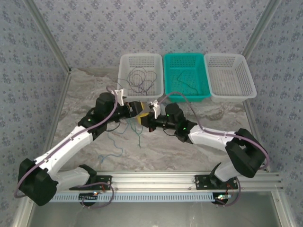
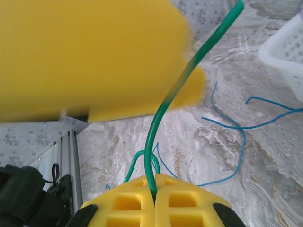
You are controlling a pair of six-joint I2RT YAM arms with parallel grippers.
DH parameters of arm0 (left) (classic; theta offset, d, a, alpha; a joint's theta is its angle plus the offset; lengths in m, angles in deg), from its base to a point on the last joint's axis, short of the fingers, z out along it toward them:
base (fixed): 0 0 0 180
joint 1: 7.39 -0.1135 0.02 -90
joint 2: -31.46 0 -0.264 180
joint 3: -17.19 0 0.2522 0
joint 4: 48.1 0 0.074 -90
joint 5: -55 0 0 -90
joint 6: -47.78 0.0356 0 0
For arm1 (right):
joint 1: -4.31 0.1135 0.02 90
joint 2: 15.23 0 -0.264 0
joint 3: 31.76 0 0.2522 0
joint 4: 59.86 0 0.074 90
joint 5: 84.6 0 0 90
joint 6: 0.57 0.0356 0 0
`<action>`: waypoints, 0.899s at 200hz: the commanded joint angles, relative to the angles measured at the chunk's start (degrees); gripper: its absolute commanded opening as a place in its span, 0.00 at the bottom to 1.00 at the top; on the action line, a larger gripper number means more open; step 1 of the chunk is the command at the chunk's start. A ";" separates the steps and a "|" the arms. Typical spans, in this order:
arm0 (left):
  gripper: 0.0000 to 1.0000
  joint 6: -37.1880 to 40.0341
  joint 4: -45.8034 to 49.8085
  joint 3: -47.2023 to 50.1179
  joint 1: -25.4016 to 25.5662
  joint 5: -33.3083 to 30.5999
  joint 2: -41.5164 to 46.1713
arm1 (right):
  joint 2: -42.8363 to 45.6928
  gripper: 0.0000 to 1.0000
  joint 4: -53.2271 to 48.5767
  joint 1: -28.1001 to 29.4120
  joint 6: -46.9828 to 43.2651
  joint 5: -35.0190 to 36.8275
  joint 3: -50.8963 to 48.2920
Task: Untangle the cables
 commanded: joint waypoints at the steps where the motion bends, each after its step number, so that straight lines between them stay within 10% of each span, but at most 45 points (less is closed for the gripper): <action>1: 0.64 0.94 -1.63 -2.40 0.38 -0.21 4.54 | 4.41 0.00 2.73 -1.32 4.30 4.35 -1.49; 59: 0.93 -0.45 0.77 0.35 0.45 -2.64 13.72 | 19.23 0.00 -4.79 -10.25 8.96 12.47 -3.49; 180: 0.87 -3.76 -13.01 -4.74 11.41 7.55 -9.17 | 28.88 0.00 -12.25 -14.04 7.17 12.94 -1.39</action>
